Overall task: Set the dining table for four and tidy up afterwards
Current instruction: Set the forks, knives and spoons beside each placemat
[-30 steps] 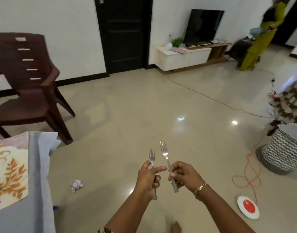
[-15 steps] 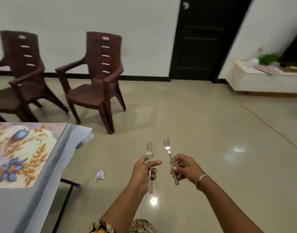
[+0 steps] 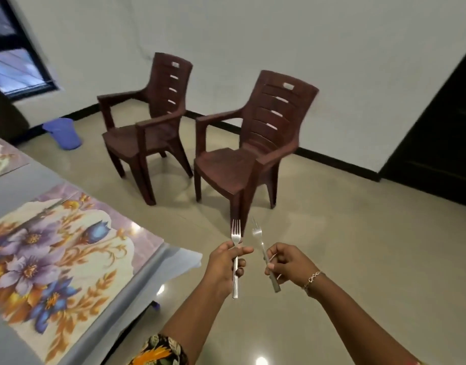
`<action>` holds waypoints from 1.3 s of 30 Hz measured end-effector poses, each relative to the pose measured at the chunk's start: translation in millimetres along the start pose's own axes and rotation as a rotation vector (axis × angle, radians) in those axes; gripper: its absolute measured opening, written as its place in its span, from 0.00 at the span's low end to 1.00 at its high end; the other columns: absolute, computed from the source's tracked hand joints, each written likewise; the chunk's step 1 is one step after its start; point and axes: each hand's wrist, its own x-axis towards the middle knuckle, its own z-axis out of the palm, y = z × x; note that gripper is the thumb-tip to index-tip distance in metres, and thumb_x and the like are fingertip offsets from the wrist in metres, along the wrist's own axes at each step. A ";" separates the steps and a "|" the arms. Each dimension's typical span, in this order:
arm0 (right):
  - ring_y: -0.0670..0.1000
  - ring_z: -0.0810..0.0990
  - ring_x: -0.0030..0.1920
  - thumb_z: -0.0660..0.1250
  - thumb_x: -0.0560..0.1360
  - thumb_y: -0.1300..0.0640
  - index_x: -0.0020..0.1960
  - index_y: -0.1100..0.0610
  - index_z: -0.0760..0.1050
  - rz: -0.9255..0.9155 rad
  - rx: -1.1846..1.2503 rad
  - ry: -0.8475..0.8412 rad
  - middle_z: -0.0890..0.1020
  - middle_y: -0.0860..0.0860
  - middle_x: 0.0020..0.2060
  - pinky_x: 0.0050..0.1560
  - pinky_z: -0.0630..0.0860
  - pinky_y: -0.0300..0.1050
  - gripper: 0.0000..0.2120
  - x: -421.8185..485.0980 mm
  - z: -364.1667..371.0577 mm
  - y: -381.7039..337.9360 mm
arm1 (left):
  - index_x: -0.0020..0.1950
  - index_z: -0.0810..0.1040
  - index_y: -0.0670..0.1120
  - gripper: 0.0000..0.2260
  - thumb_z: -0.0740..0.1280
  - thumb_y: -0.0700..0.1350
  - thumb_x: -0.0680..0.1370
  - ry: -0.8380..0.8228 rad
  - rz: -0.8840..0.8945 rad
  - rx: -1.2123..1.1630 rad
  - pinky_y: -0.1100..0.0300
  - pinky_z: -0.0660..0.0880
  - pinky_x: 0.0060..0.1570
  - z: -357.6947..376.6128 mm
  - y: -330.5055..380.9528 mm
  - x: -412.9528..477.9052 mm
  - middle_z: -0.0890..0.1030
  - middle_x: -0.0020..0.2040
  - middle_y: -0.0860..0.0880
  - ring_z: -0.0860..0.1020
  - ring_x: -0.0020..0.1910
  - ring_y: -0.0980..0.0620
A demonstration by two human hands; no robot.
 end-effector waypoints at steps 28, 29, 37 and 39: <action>0.49 0.73 0.29 0.62 0.72 0.74 0.39 0.57 0.71 -0.398 -0.610 -1.125 0.75 0.54 0.31 0.26 0.74 0.37 0.13 366.1 131.8 -222.1 | 0.44 0.77 0.37 0.06 0.61 0.34 0.78 1.028 0.497 -0.863 0.64 0.75 0.28 -95.9 158.1 134.9 0.83 0.36 0.43 0.79 0.30 0.53; 0.48 0.74 0.29 0.61 0.72 0.74 0.39 0.58 0.71 -0.415 -0.637 -1.159 0.74 0.54 0.31 0.26 0.74 0.36 0.13 361.5 144.7 -225.1 | 0.44 0.77 0.37 0.07 0.61 0.34 0.78 1.059 0.518 -0.905 0.65 0.75 0.27 -100.1 155.1 126.4 0.83 0.34 0.44 0.79 0.28 0.53; 0.49 0.73 0.30 0.64 0.71 0.73 0.37 0.58 0.70 -0.541 -0.901 -1.445 0.73 0.54 0.30 0.27 0.75 0.36 0.12 313.5 236.6 -220.1 | 0.48 0.75 0.35 0.04 0.61 0.33 0.78 1.320 0.704 -1.239 0.66 0.75 0.24 -131.4 108.3 62.4 0.83 0.30 0.43 0.79 0.24 0.53; 0.48 0.73 0.29 0.66 0.71 0.73 0.38 0.59 0.71 -0.570 -0.967 -1.509 0.74 0.53 0.30 0.27 0.75 0.37 0.11 295.7 253.8 -213.0 | 0.47 0.75 0.35 0.04 0.60 0.32 0.77 1.391 0.741 -1.315 0.67 0.75 0.24 -130.9 92.5 46.8 0.82 0.30 0.43 0.79 0.24 0.53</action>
